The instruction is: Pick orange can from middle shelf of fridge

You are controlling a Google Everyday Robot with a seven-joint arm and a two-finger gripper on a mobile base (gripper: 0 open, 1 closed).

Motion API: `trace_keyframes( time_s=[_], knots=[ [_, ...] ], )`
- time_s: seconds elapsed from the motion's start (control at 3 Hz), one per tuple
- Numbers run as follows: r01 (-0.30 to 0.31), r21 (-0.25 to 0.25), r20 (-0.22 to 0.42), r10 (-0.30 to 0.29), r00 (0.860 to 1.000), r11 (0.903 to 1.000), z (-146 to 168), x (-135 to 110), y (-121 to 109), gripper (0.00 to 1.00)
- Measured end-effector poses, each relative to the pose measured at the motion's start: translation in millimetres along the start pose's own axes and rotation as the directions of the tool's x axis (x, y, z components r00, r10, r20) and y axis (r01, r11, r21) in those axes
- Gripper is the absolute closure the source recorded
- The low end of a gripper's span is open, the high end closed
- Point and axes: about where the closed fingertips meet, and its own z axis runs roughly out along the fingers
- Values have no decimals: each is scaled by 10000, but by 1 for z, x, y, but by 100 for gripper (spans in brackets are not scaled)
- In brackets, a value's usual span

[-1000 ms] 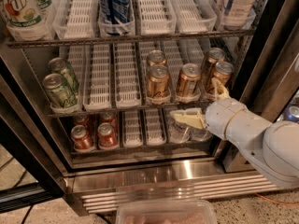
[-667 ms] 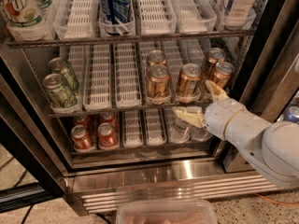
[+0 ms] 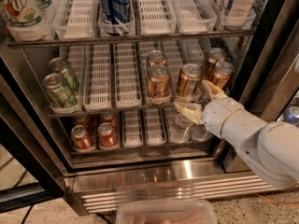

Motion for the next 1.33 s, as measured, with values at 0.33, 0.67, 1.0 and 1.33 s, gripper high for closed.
trace_keyframes(
  time_s=[0.33, 0.67, 1.0, 1.33],
  knots=[
    [-50, 286, 34, 49, 10000, 9996, 2, 1, -3, 36],
    [-9, 629, 78, 4, 10000, 9980, 5, 2, -7, 35],
    [2, 961, 76, -9, 10000, 9954, 7, 6, -11, 35],
    [-33, 1178, 128, 18, 9999, 9930, 12, 9, -13, 36]
  ],
)
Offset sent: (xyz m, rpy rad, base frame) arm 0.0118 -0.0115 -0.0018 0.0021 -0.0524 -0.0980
